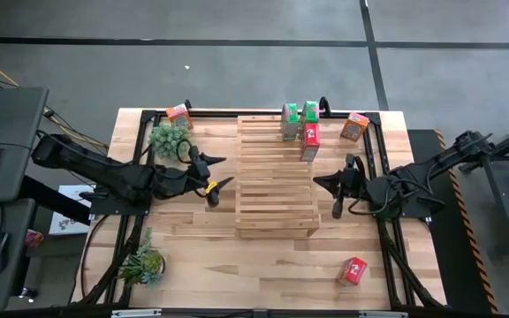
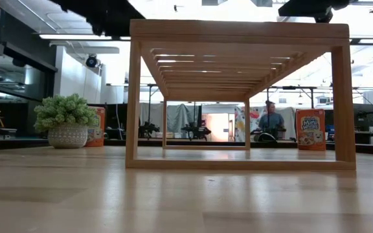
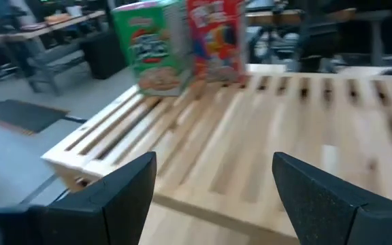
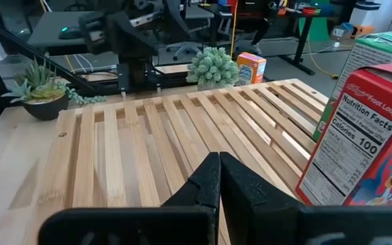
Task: Stack cereal on shelf
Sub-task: Put the left orange cereal box on the shelf
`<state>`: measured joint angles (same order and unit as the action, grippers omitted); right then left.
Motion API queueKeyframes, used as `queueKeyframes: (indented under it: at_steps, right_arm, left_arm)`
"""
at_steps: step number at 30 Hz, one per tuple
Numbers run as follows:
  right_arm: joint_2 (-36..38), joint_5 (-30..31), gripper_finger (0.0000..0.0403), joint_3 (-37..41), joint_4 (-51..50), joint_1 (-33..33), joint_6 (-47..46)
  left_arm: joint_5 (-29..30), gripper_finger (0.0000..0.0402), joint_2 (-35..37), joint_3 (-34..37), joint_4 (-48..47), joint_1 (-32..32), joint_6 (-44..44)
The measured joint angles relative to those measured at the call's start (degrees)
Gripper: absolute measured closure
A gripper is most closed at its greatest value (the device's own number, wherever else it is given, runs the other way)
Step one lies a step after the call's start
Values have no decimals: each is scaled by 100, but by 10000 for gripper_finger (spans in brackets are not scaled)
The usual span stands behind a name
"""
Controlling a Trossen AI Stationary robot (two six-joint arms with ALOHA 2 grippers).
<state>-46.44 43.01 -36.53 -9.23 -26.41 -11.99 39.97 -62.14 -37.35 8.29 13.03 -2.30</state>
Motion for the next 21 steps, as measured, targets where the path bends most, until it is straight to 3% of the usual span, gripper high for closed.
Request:
queueKeyframes:
  at_steps: [6,10,13,17,21]
  right_arm:
    - [1,3,403,4,3,1,2]
    - [1,222,403,7,39,45,4]
    - [0,297,403,7,39,96,4]
    - [0,303,403,7,37,143,4]
    - [-5,285,402,7,-22,168,4]
  left_arm:
    - [-87,117,514,375,179,-446,42]
    - [314,117,763,102,-191,-1418,212]
    - [-513,117,774,-691,-1822,-2606,-299]
    - [-1599,117,188,-1739,-3745,-4324,-534]
    - [-2596,117,-671,-2498,-4859,-5660,-613]
